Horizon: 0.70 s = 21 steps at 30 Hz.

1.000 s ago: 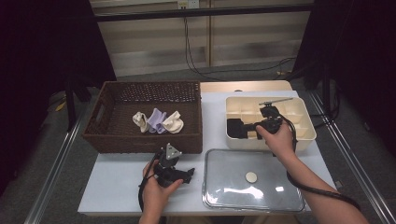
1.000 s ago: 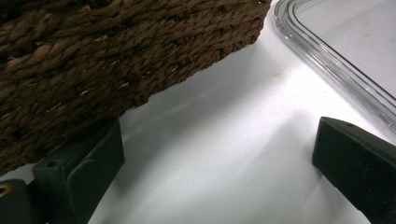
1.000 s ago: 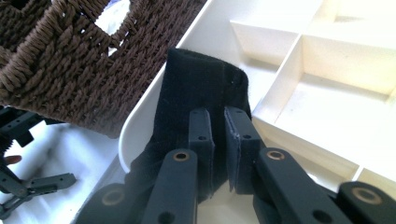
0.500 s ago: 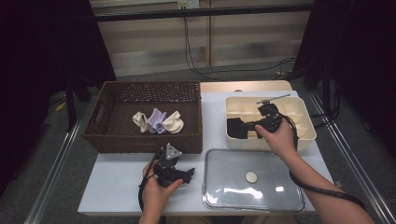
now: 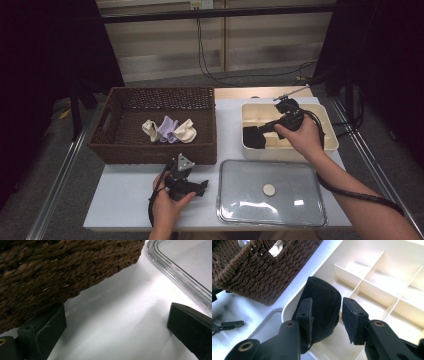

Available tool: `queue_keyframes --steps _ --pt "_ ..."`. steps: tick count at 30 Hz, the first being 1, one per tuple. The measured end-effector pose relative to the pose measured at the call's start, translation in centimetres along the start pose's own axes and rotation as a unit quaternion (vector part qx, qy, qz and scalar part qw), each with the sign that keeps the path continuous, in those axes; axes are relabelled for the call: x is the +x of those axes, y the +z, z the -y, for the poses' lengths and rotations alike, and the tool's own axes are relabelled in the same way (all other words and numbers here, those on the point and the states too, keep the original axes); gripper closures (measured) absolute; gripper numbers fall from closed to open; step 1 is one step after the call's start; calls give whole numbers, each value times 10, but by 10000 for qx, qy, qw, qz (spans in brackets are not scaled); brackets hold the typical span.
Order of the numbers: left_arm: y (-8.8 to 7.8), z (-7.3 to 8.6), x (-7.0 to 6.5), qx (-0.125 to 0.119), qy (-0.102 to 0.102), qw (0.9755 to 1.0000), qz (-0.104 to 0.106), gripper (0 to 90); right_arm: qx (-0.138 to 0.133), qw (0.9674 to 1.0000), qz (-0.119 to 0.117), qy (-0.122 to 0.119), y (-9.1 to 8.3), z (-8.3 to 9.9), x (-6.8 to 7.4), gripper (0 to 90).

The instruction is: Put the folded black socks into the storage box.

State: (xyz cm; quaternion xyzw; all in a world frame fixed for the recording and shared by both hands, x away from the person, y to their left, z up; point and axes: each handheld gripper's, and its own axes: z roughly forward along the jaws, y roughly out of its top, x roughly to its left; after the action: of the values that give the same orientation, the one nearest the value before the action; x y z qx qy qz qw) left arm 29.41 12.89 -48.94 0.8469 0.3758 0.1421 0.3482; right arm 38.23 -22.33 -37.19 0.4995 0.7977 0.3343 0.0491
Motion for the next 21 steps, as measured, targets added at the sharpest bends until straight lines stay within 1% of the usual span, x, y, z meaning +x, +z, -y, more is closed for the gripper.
queue_keyframes --steps 2,4,7,9,11,15,18,19,21 --pt "0 0 0 -12 -1 10000 5 18 85 10000 14 -30 -2 -4 1 621" --pt "0 0 0 -3 -4 10000 0 18 197 9997 88 -85 -4 -8 3 628" --pt "0 0 0 -11 -4 10000 4 18 295 9993 104 -212 -6 -14 6 652" --pt "0 0 0 1 -1 10000 -3 18 374 9990 73 -216 -7 -16 8 679" --pt "0 0 0 0 -1 10000 -2 18 402 9989 -1 -223 -7 -18 9 702" --pt "0 0 0 0 0 10000 -1 18 475 9985 -12 -285 -6 -20 10 755" --pt "0 0 0 -6 -10 10000 -1 18 491 9983 4 -319 -5 -21 10 757" --pt "0 0 -1 -33 -46 10000 -3 18 500 9982 11 -318 -5 -22 10 761" --pt "0 0 -1 -32 -45 10000 -3 18 552 9979 -10 -335 -4 -22 10 788"
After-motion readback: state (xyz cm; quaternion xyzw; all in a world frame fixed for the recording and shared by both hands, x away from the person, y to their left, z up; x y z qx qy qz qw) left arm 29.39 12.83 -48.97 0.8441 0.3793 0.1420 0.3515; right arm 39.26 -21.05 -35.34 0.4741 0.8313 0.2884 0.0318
